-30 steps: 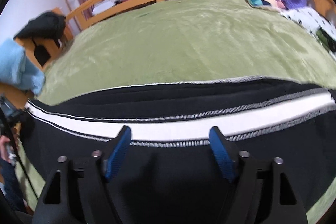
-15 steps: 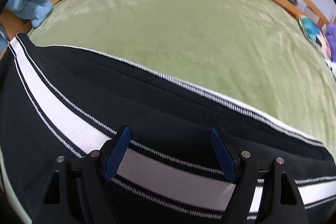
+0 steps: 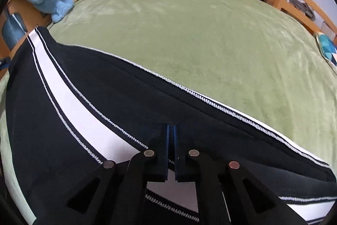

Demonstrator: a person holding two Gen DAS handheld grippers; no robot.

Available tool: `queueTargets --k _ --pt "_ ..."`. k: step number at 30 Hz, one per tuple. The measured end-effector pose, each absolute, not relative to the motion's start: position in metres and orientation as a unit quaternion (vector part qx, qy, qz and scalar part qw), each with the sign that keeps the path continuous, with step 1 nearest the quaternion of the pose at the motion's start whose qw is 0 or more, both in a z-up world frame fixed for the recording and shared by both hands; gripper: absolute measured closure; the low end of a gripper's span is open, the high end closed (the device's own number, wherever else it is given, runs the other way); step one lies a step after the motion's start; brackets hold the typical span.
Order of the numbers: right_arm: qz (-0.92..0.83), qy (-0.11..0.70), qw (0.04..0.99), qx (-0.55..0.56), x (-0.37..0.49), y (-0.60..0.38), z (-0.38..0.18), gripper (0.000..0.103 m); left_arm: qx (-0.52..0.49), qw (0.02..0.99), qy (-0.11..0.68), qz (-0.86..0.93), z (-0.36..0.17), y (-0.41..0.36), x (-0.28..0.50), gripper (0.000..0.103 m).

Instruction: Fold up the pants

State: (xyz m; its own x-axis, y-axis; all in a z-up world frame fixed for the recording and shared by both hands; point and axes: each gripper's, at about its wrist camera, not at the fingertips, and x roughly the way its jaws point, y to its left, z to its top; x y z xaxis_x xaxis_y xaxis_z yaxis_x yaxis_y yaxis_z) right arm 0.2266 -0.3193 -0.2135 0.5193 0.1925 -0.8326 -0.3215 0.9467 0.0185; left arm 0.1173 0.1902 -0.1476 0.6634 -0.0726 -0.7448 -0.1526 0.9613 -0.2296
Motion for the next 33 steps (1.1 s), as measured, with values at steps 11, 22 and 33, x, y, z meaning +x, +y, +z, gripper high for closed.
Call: queueTargets --k 11,22,33 --pt "0.133 0.432 0.892 -0.019 0.259 -0.33 -0.181 0.1 -0.137 0.897 0.419 0.028 -0.153 0.202 0.099 0.028" --pt "0.081 0.429 0.9 -0.001 0.23 -0.331 -0.173 0.062 -0.176 0.888 0.425 -0.002 -0.171 0.198 0.099 0.028" --pt "0.012 0.424 0.902 0.08 0.129 -0.375 -0.15 0.062 -0.253 0.895 0.365 0.038 -0.165 0.233 0.104 0.098"
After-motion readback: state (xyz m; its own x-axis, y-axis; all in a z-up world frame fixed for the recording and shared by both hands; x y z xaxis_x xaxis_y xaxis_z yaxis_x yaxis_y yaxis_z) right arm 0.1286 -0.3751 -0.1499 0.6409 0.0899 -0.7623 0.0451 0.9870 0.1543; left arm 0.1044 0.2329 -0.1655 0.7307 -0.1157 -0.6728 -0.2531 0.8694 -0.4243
